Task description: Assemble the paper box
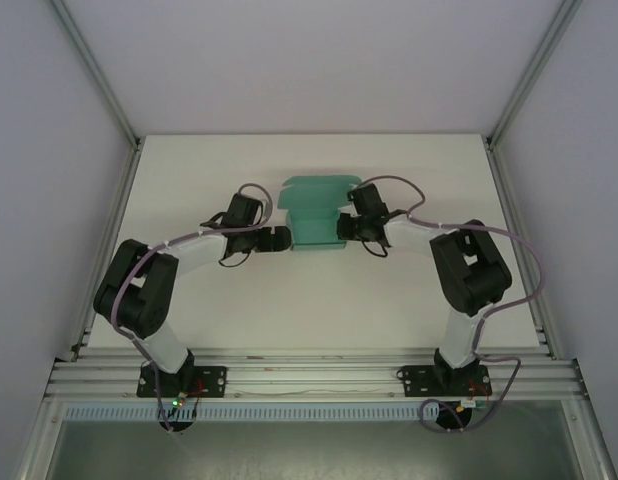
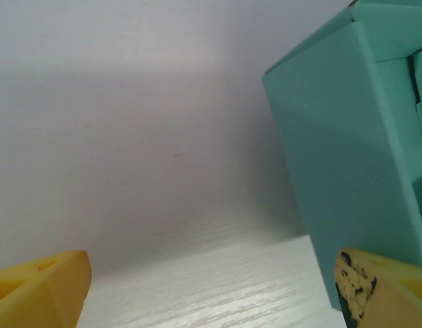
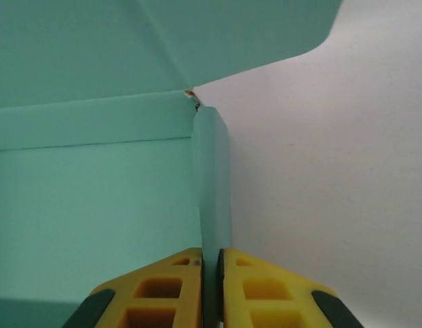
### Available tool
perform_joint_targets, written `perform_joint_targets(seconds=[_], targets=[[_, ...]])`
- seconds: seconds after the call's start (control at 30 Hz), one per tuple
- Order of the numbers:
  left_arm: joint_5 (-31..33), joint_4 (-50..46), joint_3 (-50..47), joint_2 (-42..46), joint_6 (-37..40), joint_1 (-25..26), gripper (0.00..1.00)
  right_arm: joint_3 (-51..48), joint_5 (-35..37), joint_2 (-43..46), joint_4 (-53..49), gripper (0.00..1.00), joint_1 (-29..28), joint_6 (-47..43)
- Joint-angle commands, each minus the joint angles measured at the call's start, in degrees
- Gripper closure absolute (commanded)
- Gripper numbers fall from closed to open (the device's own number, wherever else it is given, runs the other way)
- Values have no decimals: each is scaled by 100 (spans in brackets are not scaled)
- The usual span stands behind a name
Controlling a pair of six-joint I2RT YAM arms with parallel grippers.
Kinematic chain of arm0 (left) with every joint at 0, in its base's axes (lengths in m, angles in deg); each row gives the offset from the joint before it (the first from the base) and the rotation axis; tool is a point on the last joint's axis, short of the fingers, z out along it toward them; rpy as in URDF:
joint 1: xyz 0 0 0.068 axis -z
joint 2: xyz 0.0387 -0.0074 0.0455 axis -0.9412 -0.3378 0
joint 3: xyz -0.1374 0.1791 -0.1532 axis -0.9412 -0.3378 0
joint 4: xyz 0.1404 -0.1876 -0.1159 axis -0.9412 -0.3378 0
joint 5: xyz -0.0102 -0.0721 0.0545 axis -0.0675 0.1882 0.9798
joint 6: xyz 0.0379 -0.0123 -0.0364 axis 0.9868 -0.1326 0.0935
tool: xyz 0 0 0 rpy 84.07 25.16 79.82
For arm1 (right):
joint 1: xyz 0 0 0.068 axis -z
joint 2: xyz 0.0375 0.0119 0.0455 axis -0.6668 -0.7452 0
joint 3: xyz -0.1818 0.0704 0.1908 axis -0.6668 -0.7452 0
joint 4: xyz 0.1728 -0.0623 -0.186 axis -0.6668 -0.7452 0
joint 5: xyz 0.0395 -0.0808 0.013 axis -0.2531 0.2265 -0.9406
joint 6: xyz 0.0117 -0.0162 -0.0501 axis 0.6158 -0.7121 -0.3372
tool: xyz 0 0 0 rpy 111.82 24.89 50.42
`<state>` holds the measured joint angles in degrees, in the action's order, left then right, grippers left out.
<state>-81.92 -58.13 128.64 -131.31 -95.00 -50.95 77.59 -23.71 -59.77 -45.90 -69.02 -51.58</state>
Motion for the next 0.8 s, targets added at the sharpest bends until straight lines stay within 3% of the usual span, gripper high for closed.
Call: perform_joint_targets(seconds=[0.0,0.27,0.6,0.77], targets=[[-21,79,151,-31,-36,12,9,221,1035,-549,-1369,88,-171,-42],[120,73,53,116,-25,11,9,897,2302,-1394,-2726,89,-408,118],[350,-47,-95,361,-14,11,9,1550,3287,-2156,-3779,83,-621,296],[478,-89,-171,560,14,11,9,1657,3371,-2319,-3806,98,-664,237]])
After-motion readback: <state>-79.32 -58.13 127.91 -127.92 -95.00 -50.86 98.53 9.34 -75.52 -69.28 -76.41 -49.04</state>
